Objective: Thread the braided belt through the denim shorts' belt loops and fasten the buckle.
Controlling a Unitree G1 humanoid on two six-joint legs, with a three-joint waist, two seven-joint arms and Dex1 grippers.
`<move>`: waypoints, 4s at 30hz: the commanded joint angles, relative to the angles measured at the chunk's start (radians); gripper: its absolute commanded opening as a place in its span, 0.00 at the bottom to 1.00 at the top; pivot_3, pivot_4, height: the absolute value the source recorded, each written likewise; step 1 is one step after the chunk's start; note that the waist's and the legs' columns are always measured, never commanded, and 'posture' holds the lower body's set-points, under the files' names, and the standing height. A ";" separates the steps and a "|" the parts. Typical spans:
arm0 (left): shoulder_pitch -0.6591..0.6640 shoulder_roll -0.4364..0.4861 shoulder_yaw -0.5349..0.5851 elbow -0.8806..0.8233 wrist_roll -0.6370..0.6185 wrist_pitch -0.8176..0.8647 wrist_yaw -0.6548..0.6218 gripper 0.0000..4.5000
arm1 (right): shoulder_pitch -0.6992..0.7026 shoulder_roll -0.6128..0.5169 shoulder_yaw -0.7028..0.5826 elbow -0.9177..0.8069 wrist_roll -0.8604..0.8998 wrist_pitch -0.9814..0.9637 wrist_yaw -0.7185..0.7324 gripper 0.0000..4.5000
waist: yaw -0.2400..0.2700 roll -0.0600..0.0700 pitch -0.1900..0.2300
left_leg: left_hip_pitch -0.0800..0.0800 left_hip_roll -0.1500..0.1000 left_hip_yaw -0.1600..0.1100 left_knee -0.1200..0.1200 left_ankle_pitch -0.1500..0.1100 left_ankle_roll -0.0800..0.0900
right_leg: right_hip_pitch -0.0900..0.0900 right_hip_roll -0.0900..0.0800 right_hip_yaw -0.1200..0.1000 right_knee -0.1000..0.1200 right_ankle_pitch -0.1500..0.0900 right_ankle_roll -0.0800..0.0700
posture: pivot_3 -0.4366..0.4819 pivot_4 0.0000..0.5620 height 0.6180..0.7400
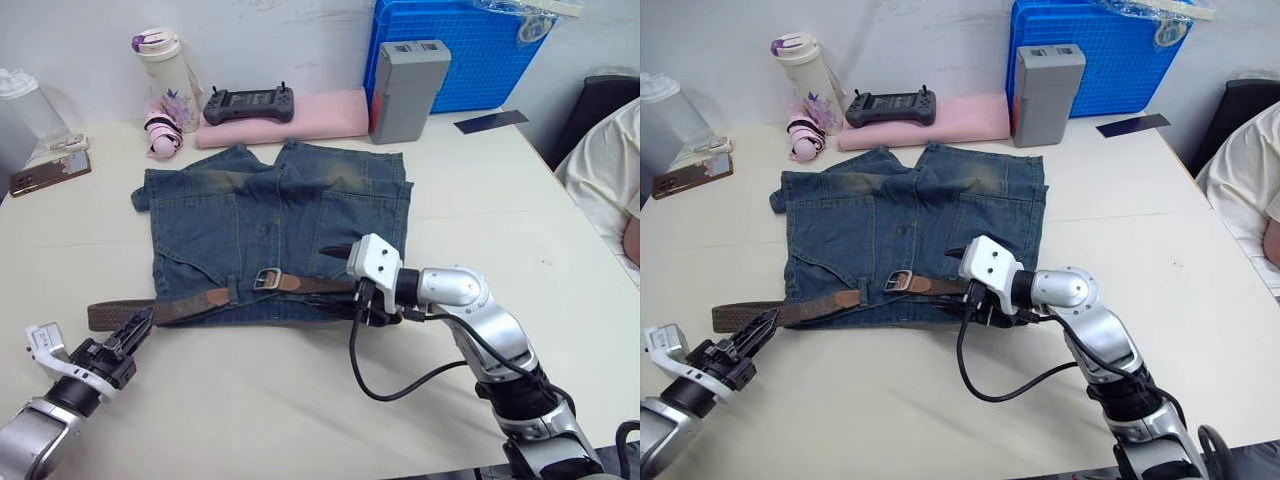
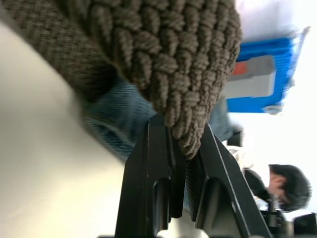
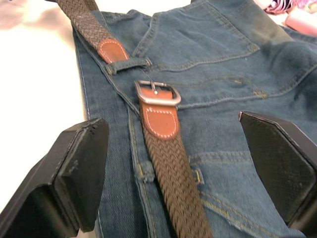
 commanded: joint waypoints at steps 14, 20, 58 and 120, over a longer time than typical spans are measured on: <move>-0.304 0.433 -0.236 0.213 0.397 0.165 -0.291 0.00 | -0.014 -0.035 0.021 -0.045 0.026 -0.005 0.001 0.99 | -0.002 0.000 0.000 | 0.000 0.000 0.000 -0.002 0.001 0.000 | -0.001 0.000 0.000 -0.001 0.000 0.000 | 0.48 0.27 0.47; -0.511 0.499 -0.422 0.290 0.637 0.152 -0.523 0.00 | -0.017 -0.045 0.053 -0.025 -0.015 -0.071 0.002 0.99 | -0.004 0.002 0.001 | 0.000 0.000 -0.001 -0.003 0.001 0.000 | -0.001 0.000 0.000 -0.001 0.000 0.000 | 0.48 0.27 0.47; -0.749 0.449 -0.681 0.619 1.408 -0.270 -1.165 0.00 | -0.065 -0.005 0.182 0.218 -0.339 -0.617 -0.147 0.99 | -0.022 0.002 0.001 | 0.000 -0.002 -0.003 -0.001 0.003 -0.001 | -0.002 -0.001 -0.001 0.004 0.001 0.001 | 0.48 0.27 0.47; -0.813 0.306 -0.508 0.576 1.530 -0.249 -1.335 0.52 | -0.206 0.122 0.323 0.546 -0.667 -1.028 -0.330 0.00 | -0.048 0.001 0.000 | -0.002 -0.004 -0.004 0.002 0.003 -0.001 | -0.006 -0.001 -0.003 0.015 0.001 0.001 | 0.48 0.27 0.47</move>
